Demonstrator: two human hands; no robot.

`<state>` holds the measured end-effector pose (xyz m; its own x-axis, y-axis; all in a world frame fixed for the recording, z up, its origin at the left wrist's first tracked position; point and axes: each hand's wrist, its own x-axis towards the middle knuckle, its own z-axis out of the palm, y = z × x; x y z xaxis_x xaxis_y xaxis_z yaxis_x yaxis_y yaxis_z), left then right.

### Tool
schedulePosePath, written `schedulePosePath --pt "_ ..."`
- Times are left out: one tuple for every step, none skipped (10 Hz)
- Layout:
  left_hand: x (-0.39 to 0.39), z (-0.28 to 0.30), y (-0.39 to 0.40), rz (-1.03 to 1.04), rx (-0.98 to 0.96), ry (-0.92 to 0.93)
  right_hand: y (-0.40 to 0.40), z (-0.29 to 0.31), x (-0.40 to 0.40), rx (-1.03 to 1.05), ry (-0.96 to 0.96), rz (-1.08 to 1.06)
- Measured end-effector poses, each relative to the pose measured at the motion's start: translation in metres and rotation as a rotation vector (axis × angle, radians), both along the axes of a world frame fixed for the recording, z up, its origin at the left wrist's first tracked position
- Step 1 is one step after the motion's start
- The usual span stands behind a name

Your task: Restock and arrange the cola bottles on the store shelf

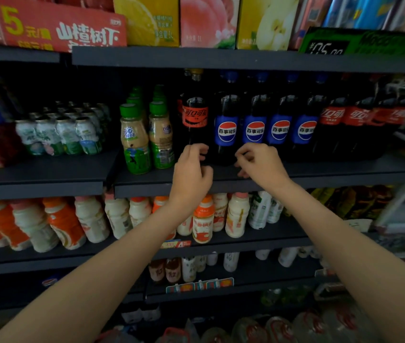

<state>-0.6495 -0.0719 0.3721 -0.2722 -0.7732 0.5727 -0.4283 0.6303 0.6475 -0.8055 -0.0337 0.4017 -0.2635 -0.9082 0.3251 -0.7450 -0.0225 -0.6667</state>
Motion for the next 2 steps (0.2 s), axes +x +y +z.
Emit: schedulePosePath --pt "0.017 0.014 0.020 -0.101 -0.123 -0.047 0.025 0.019 0.006 -0.036 0.034 0.047" --pt "0.033 0.024 0.032 -0.124 -0.211 -0.067 0.048 0.035 0.018 -0.097 0.070 0.114"
